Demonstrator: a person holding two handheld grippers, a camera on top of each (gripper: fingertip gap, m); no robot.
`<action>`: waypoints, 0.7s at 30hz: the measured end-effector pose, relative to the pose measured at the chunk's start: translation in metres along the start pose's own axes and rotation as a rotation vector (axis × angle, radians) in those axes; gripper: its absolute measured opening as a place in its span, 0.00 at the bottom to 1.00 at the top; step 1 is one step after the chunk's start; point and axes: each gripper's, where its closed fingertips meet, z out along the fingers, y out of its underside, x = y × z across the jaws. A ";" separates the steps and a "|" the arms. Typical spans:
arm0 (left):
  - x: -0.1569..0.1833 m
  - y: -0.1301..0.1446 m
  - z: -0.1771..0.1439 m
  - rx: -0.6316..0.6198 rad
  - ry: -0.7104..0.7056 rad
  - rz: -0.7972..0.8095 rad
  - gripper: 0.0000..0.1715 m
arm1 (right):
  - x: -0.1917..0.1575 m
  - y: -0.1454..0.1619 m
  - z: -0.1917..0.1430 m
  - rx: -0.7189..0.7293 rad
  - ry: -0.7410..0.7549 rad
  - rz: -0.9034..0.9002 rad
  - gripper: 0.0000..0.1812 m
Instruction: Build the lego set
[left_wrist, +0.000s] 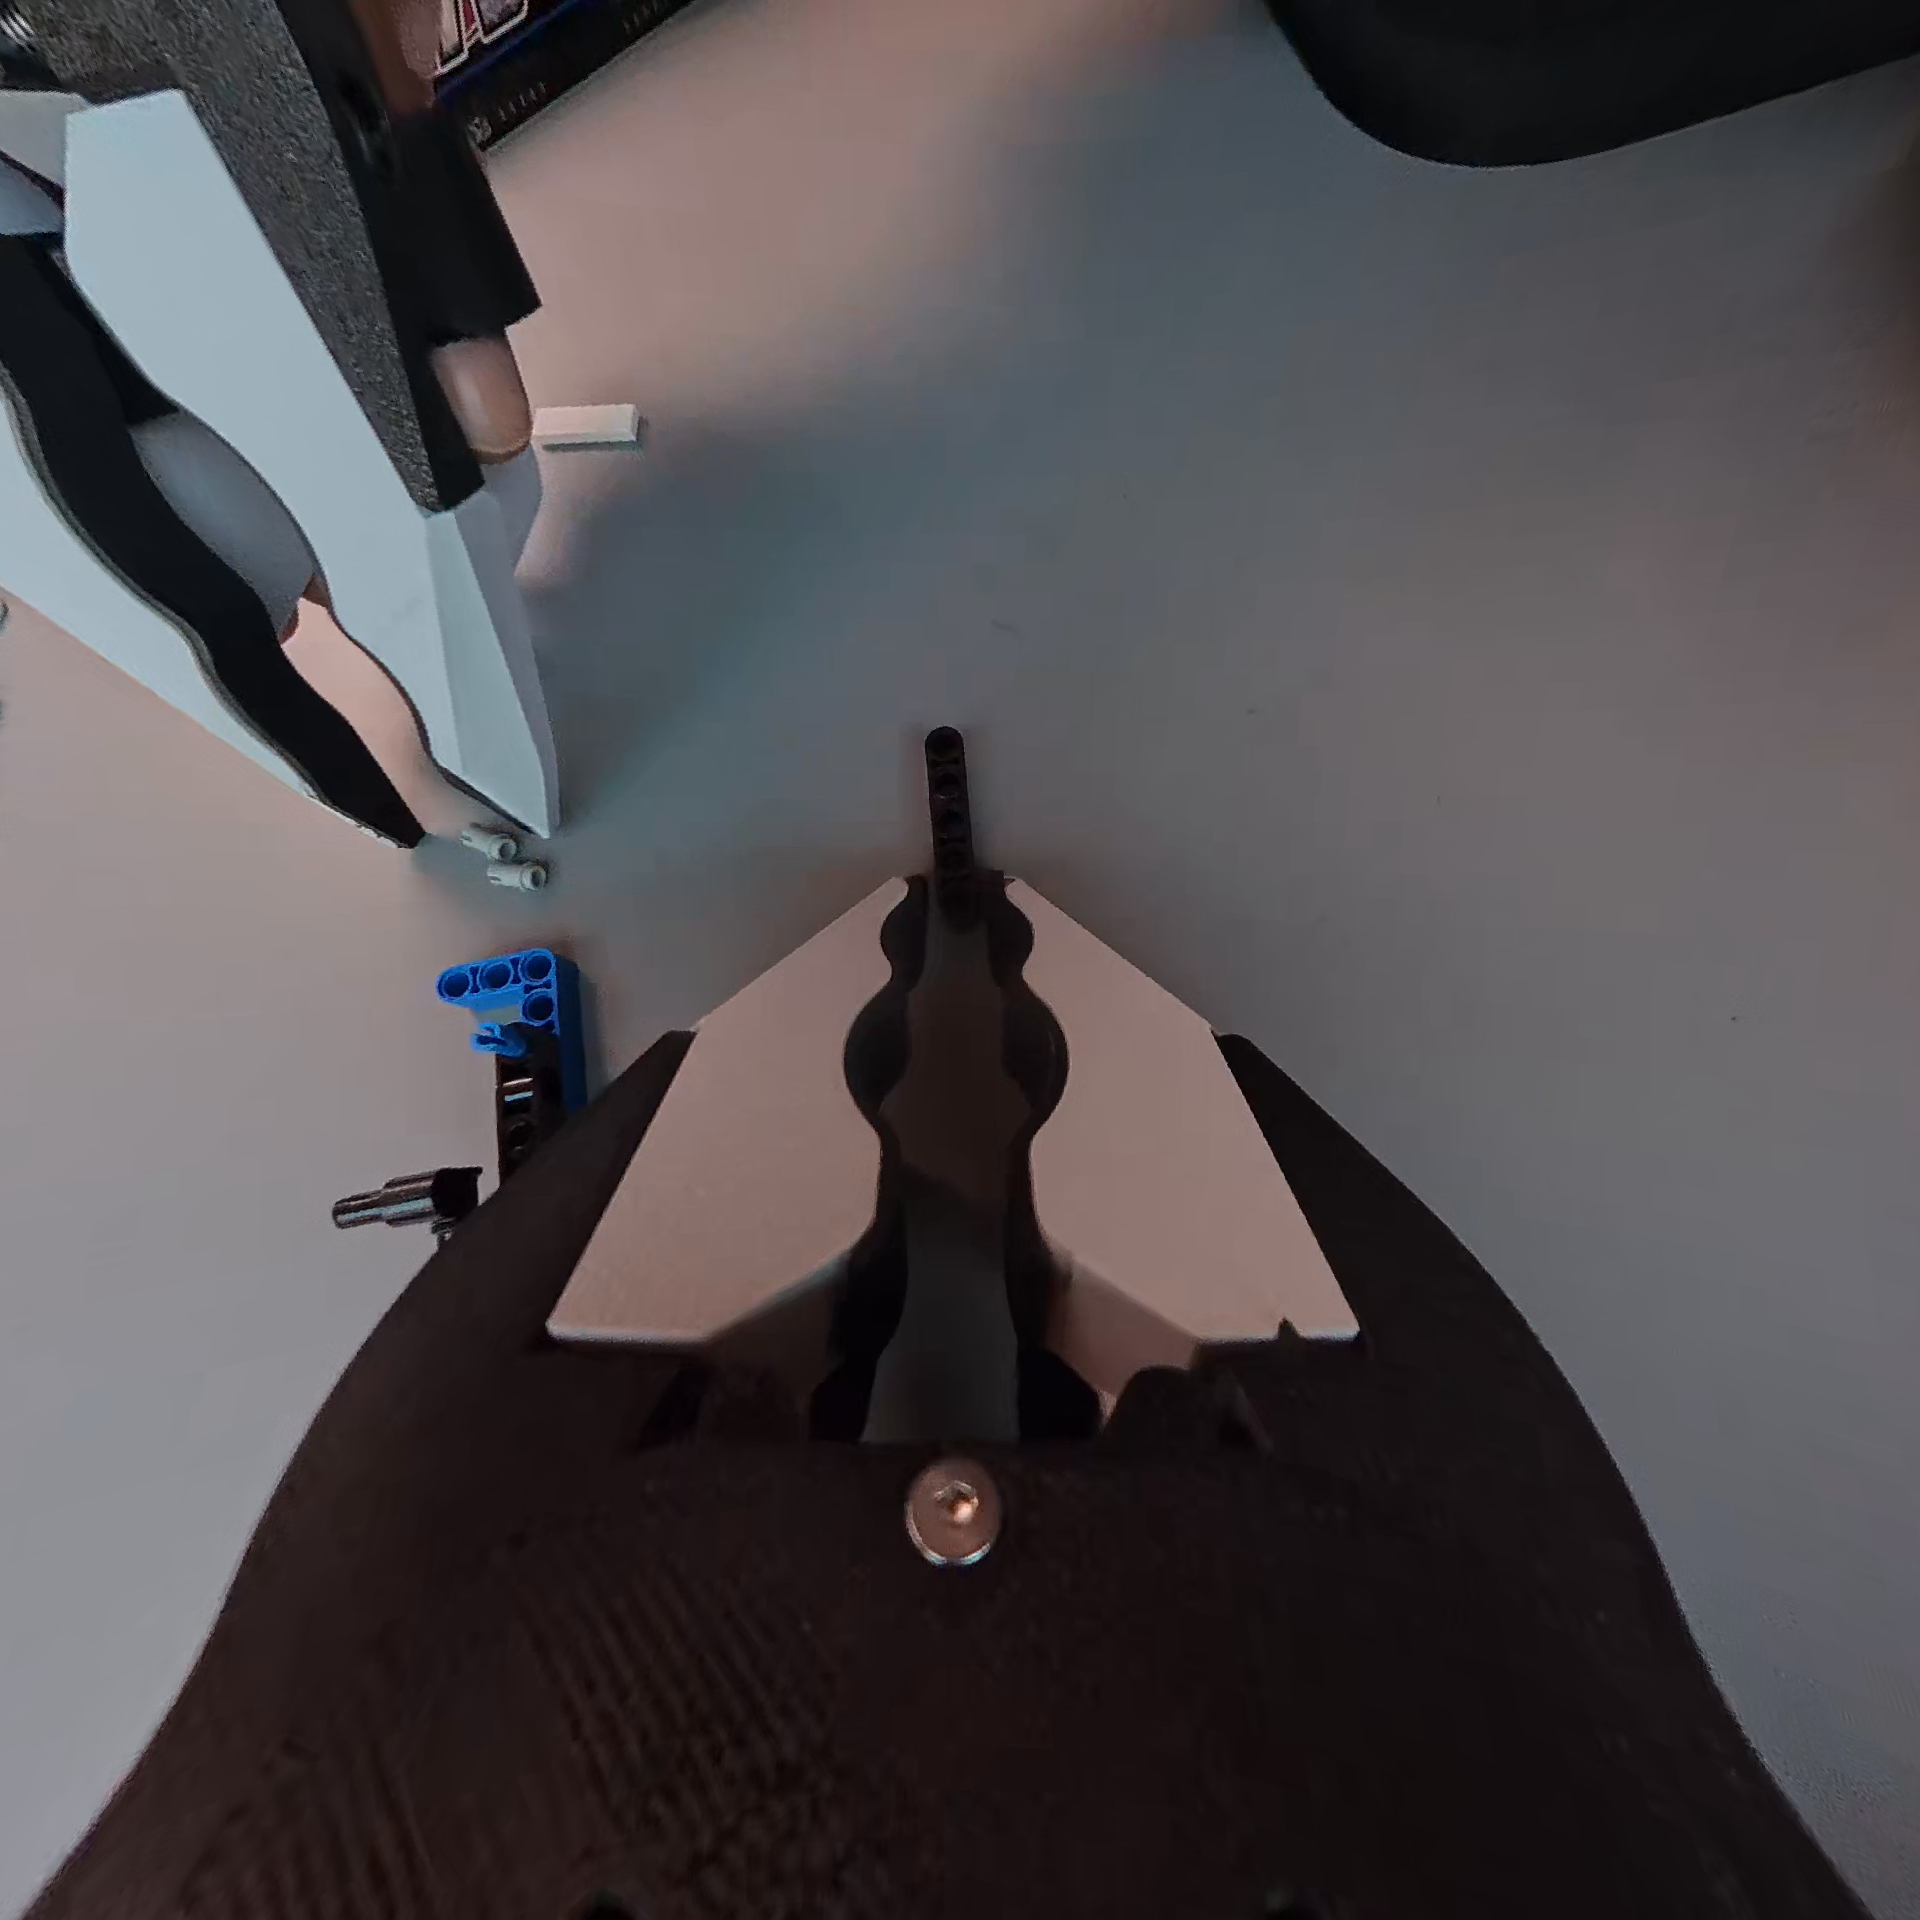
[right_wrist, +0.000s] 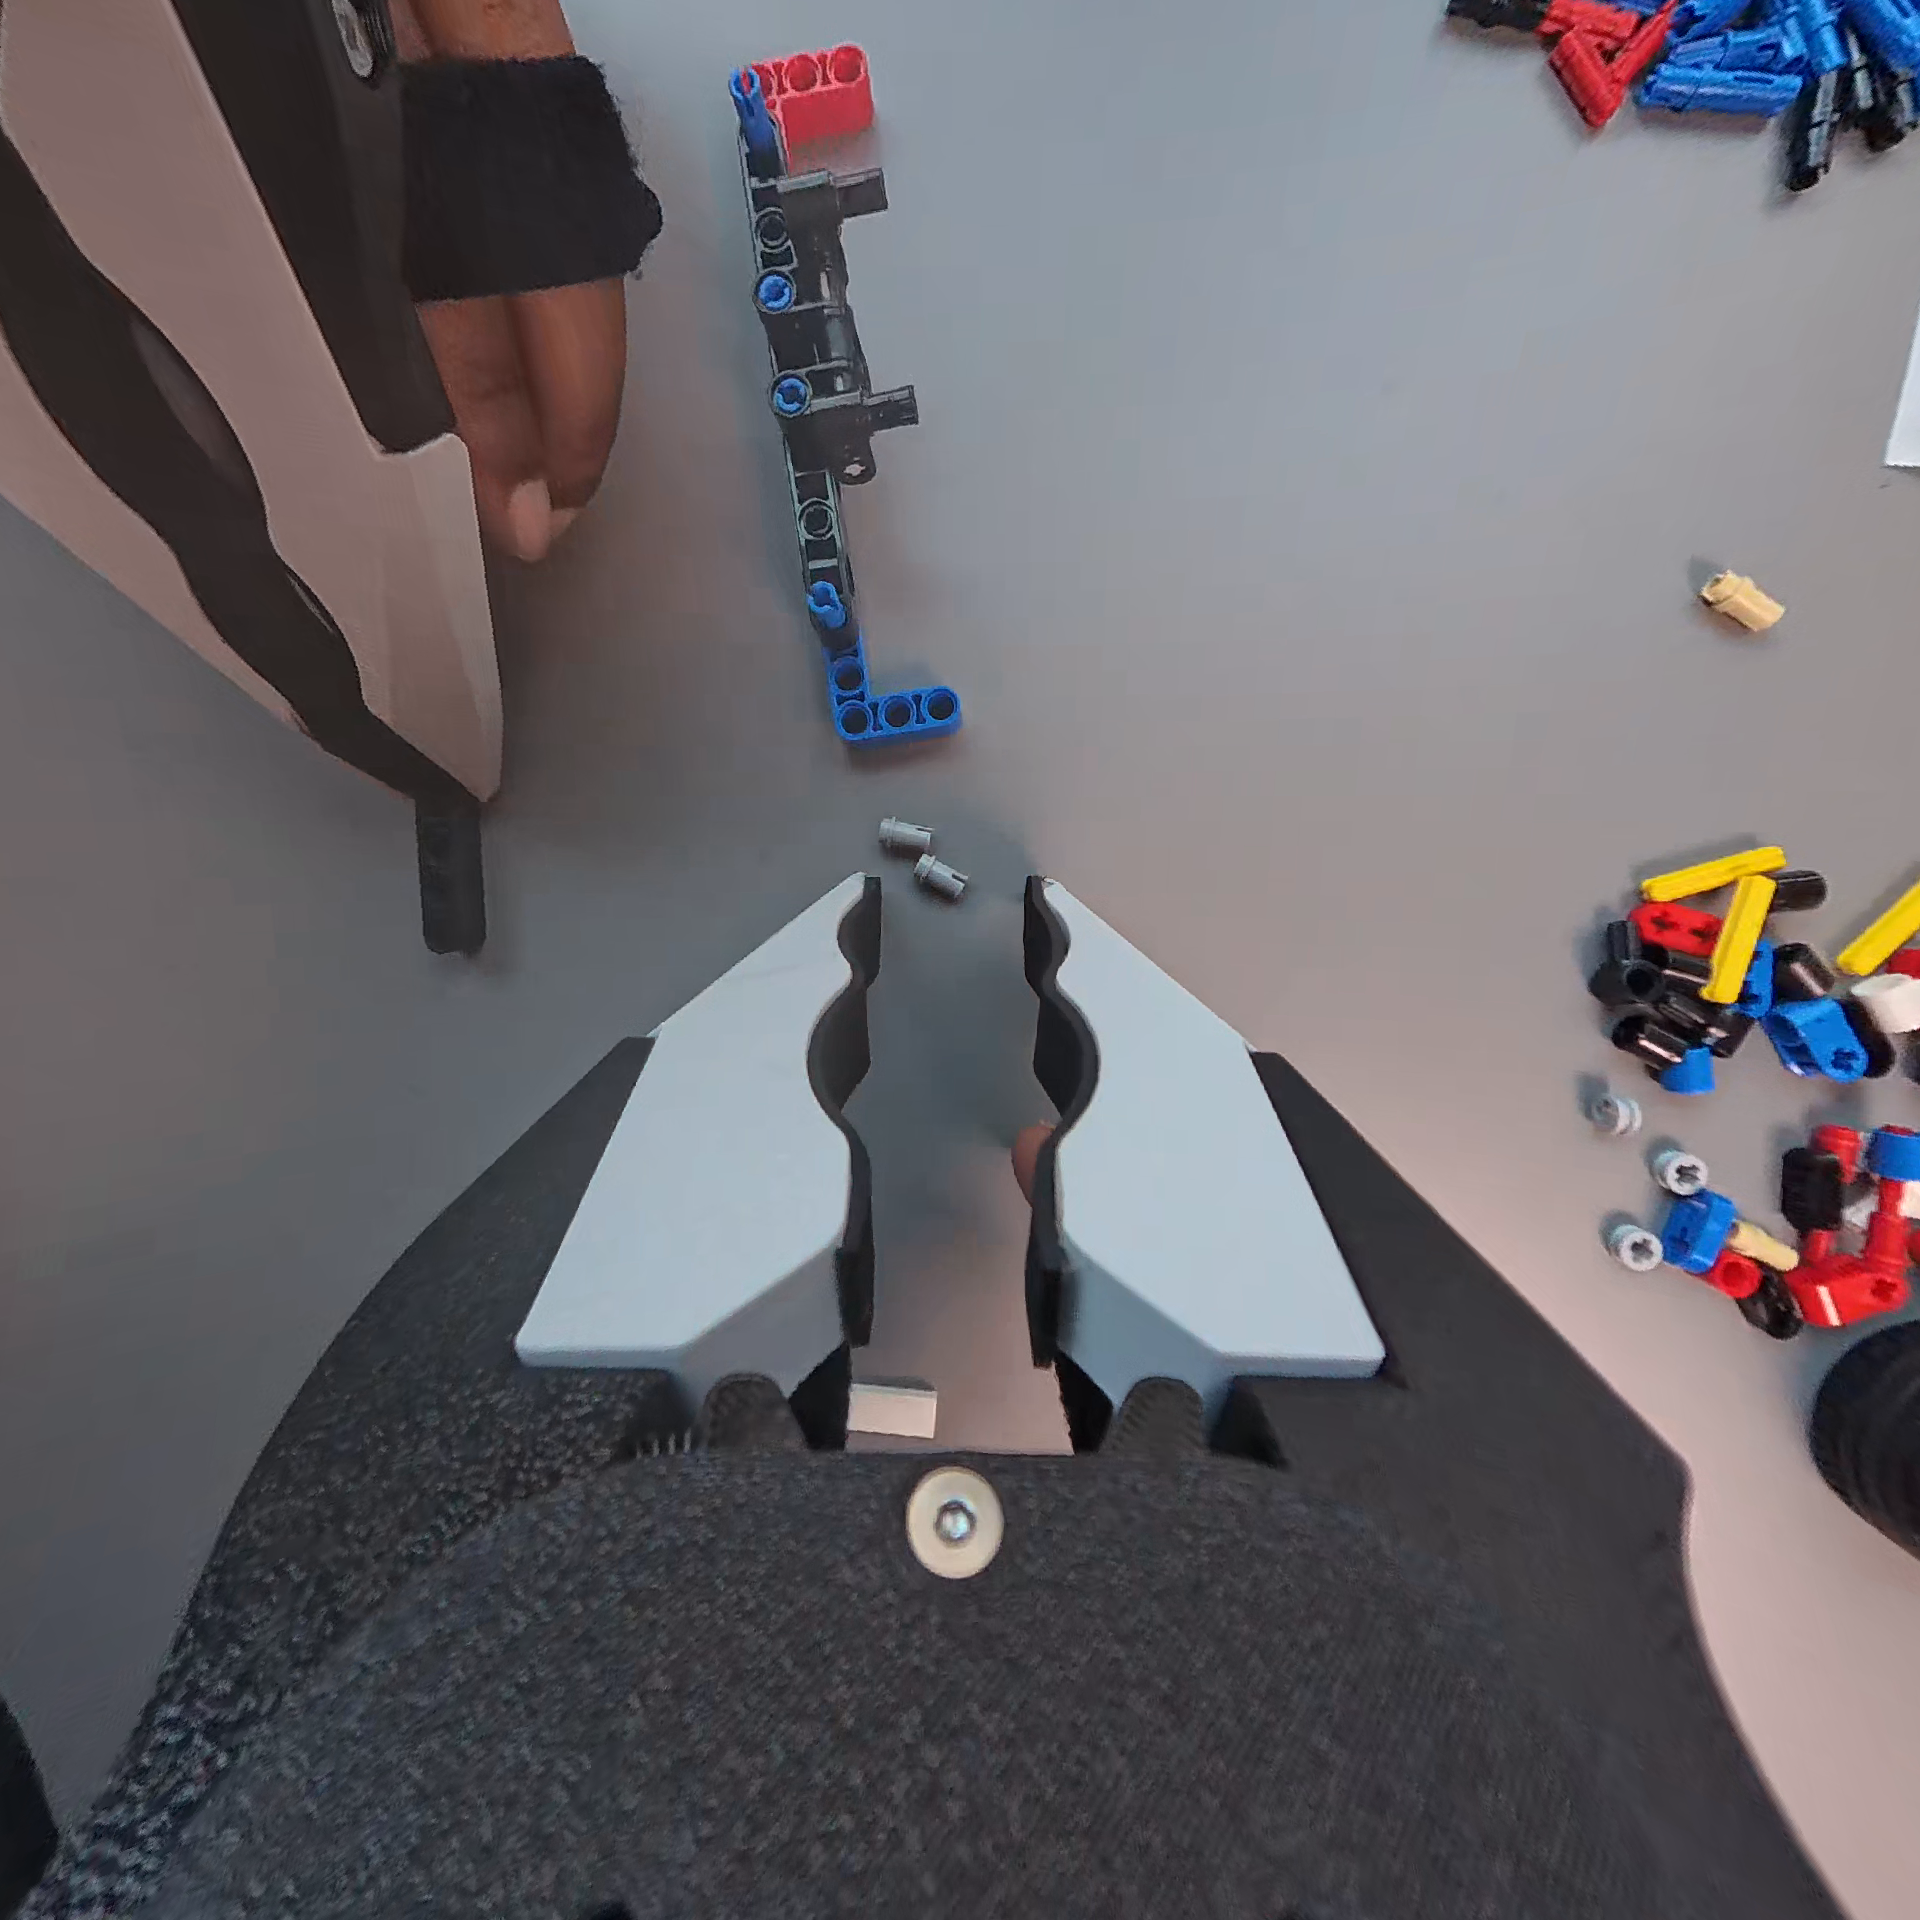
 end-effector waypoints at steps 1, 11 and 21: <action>0.000 0.000 0.000 0.000 0.001 0.000 0.07 | 0.001 0.000 0.001 -0.010 0.006 -0.011 0.12; -0.002 0.001 -0.002 0.006 -0.007 -0.005 0.10 | -0.009 0.001 0.001 -0.003 0.034 -0.047 0.04; -0.005 -0.017 -0.013 0.134 0.020 -0.058 0.20 | -0.015 0.025 -0.017 0.020 0.085 0.031 0.13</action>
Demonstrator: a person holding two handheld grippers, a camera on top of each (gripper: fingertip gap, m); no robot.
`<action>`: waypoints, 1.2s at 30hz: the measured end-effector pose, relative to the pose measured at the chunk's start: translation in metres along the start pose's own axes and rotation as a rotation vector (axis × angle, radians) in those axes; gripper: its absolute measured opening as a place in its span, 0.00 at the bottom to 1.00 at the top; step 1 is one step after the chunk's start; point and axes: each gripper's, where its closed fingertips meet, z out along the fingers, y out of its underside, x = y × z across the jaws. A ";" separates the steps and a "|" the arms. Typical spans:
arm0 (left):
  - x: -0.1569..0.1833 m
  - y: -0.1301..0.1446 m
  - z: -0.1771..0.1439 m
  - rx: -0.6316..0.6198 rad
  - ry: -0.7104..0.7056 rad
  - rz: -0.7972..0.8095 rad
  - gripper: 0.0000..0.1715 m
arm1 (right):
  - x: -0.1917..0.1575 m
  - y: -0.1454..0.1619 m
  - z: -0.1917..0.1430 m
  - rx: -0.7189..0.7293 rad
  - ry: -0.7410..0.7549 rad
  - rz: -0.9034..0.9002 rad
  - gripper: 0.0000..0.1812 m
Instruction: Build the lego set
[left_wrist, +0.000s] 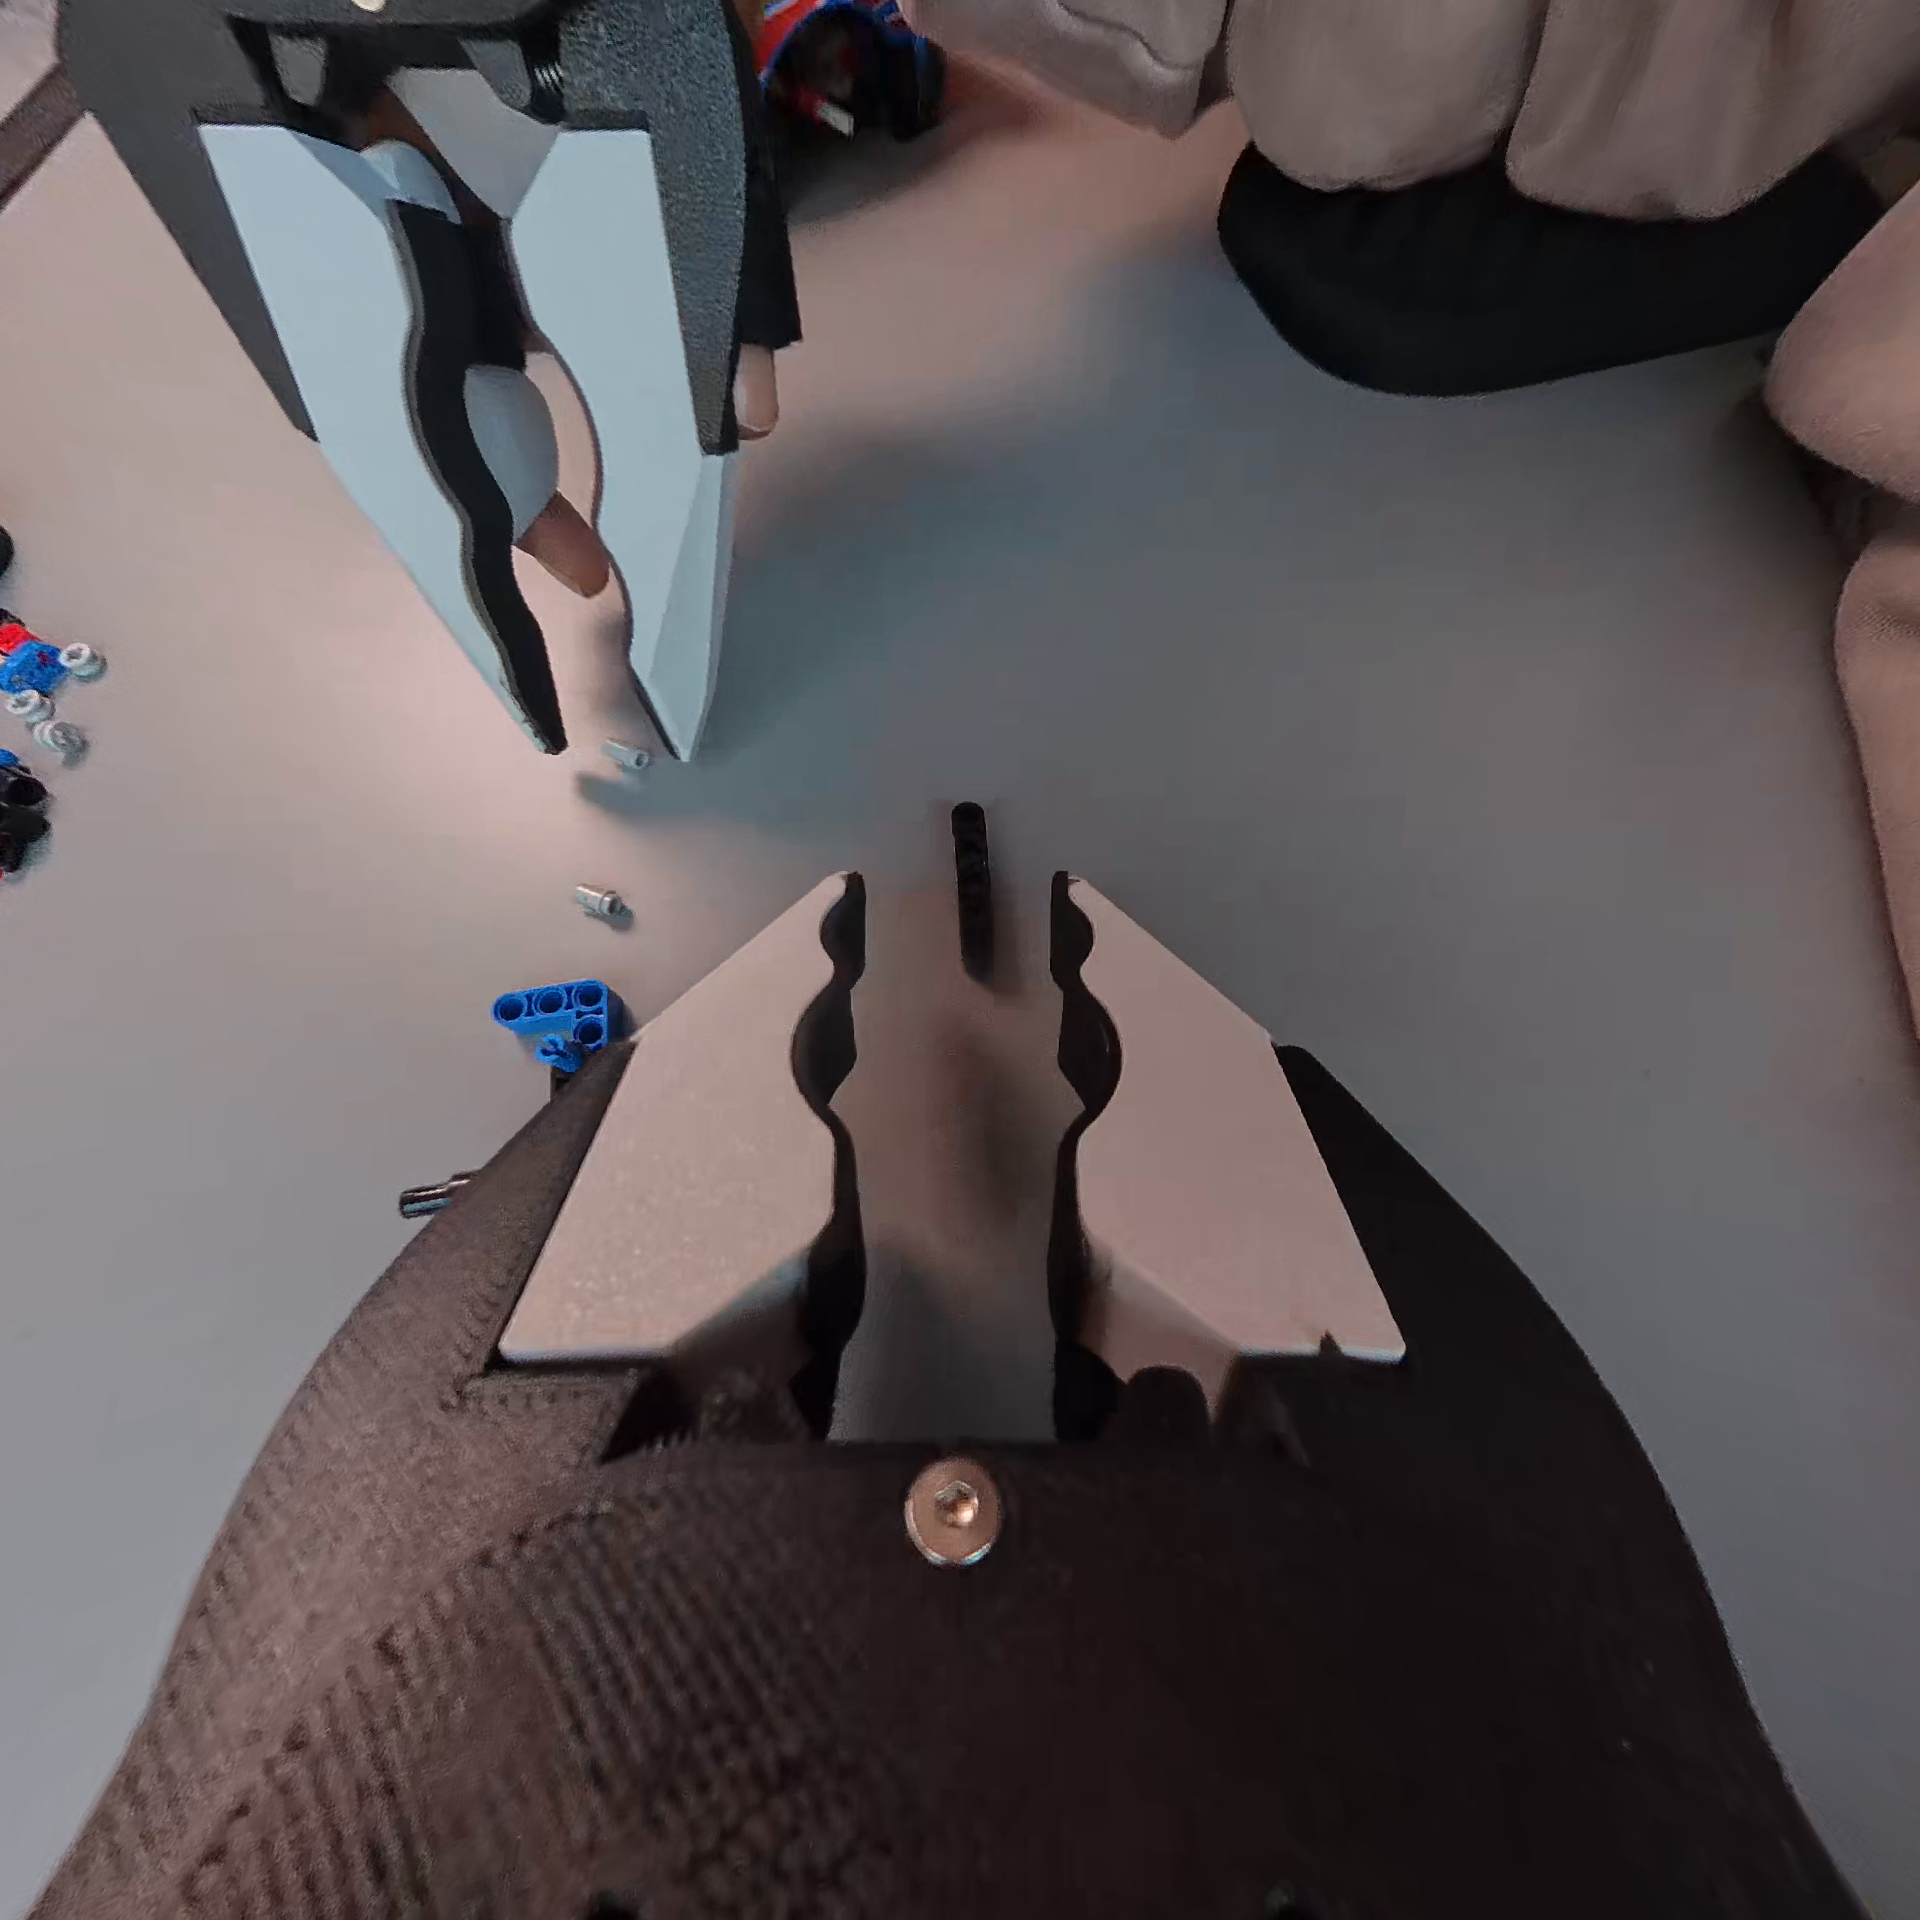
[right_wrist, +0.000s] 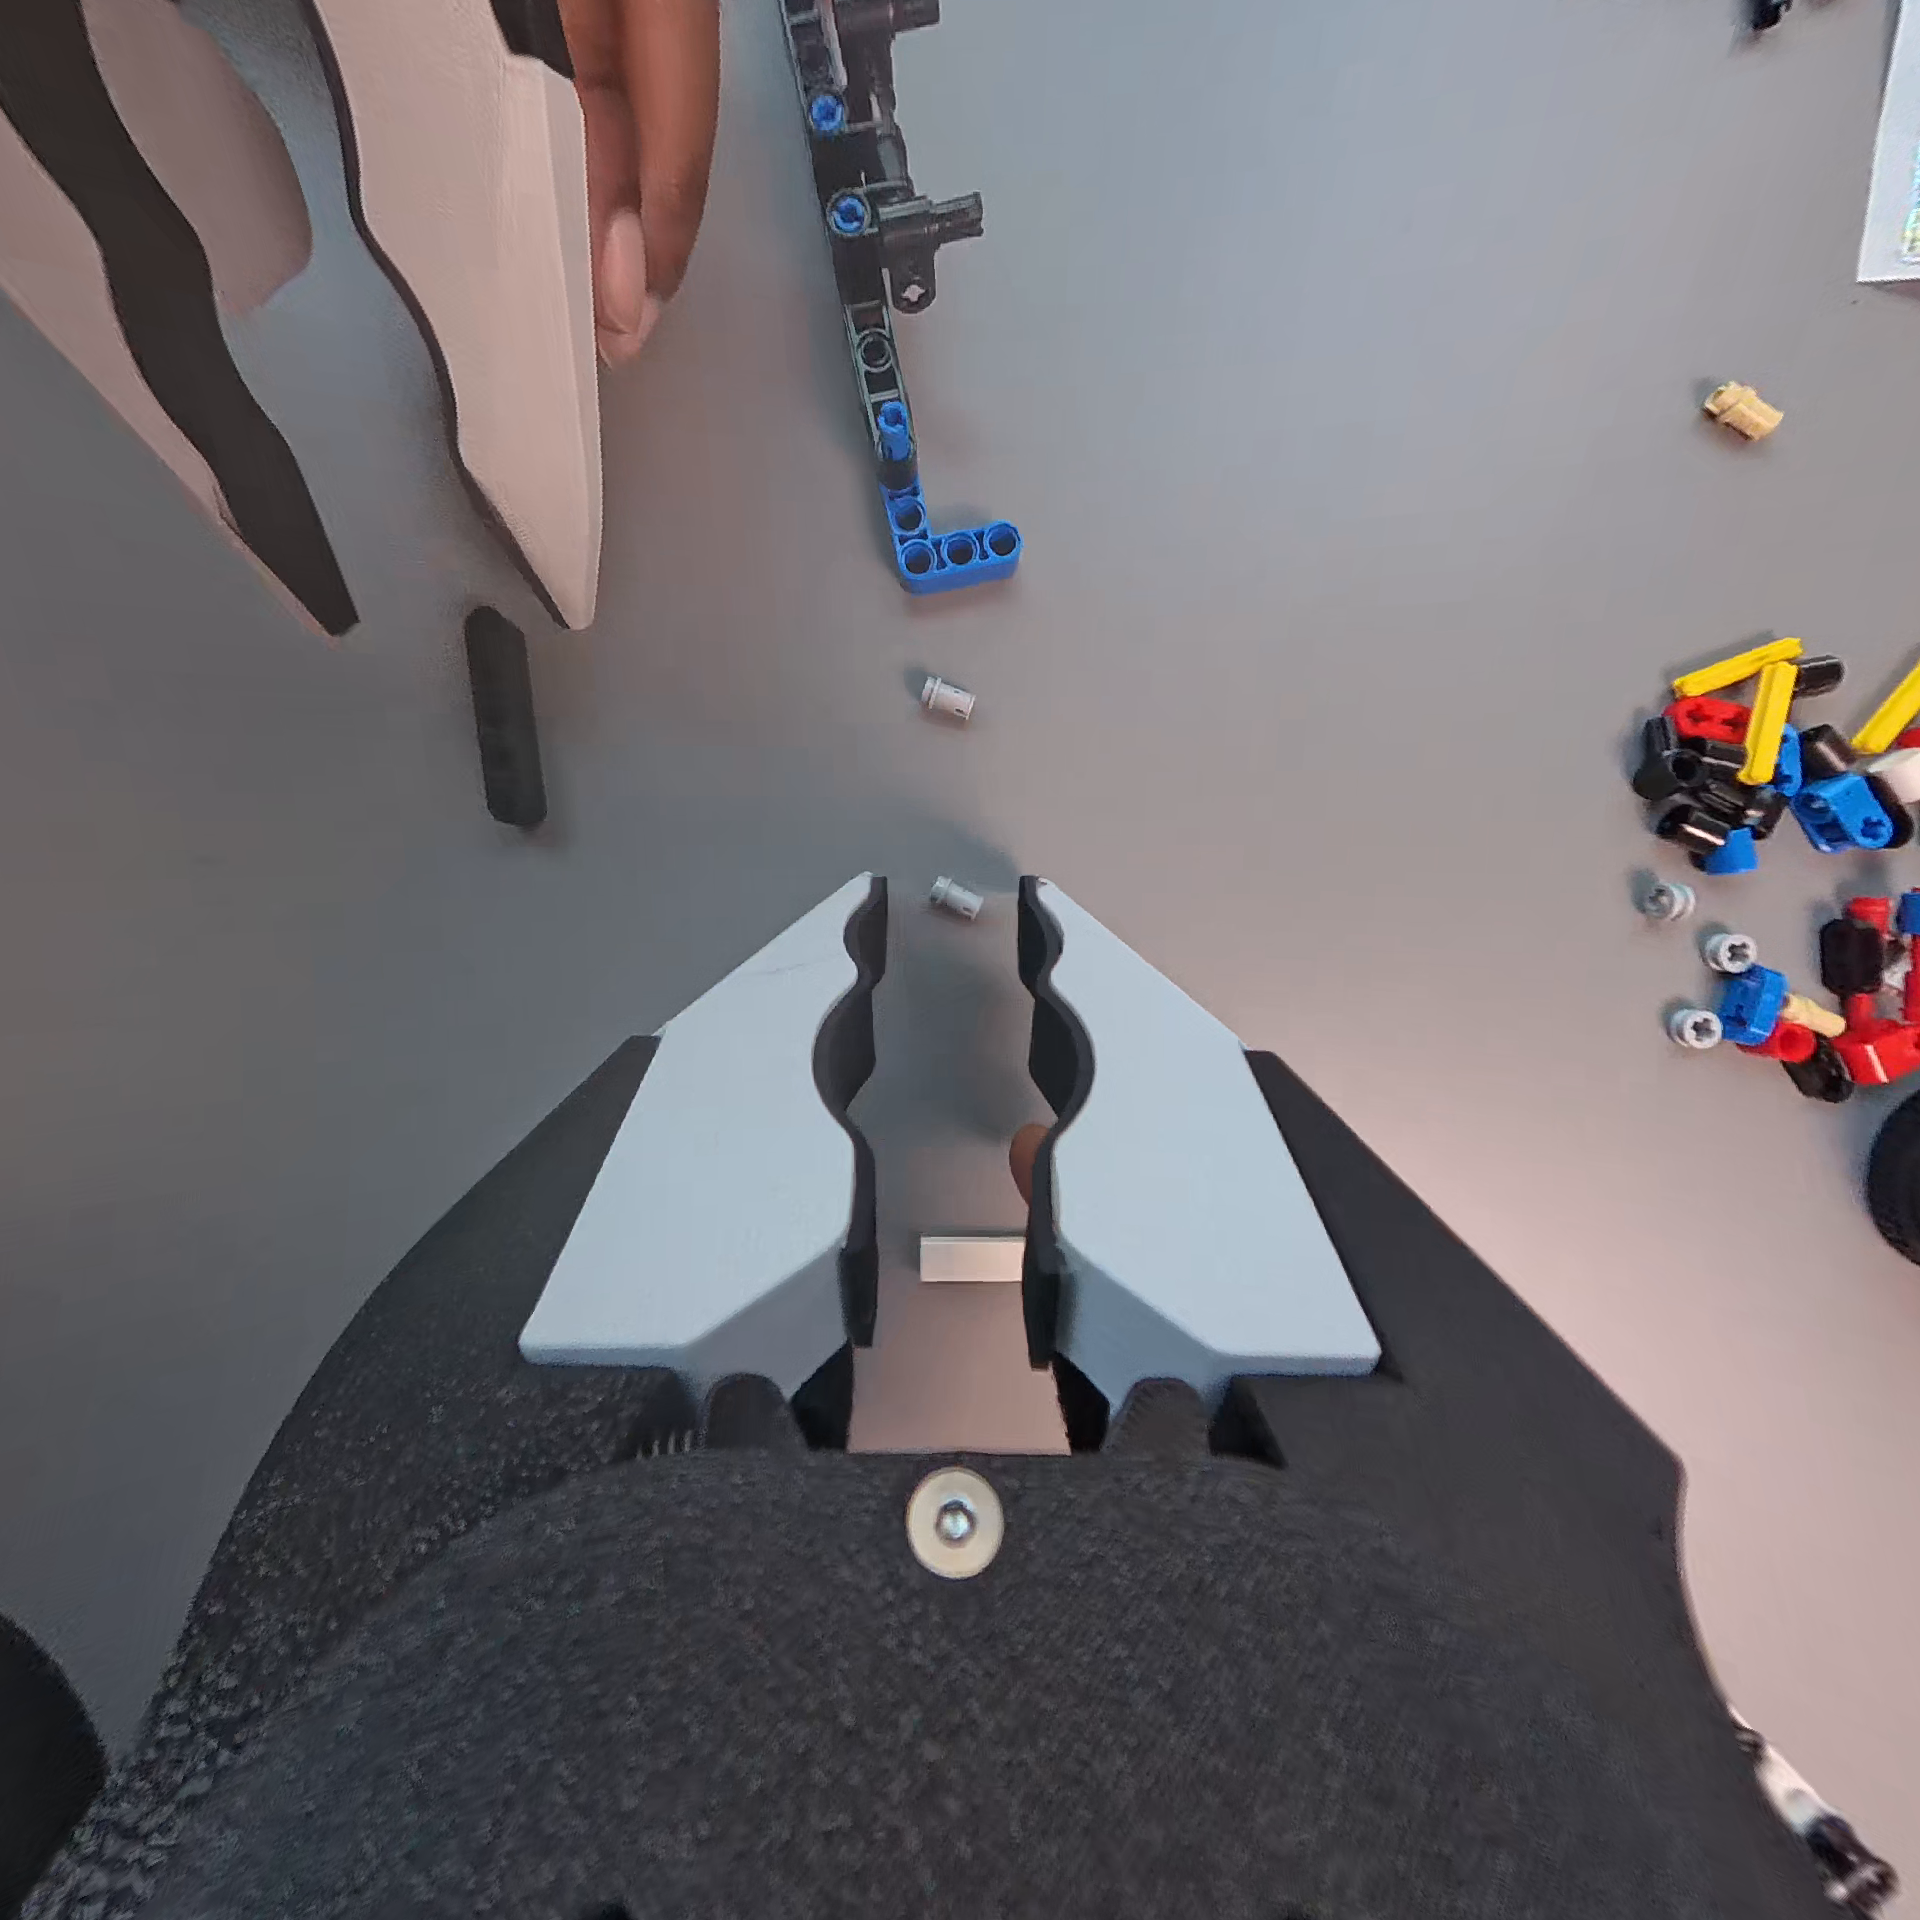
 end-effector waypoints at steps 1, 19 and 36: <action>-0.002 -0.004 -0.002 0.025 -0.007 -0.006 0.20 | 0.000 -0.003 -0.003 0.041 -0.002 0.021 0.14; -0.291 0.087 -0.150 0.114 -0.925 -0.890 0.45 | 0.064 -0.057 -0.101 0.684 0.395 0.199 0.18; -0.323 0.136 -0.144 -0.203 -0.820 -0.887 0.00 | 0.066 -0.051 -0.104 0.665 0.412 0.193 0.13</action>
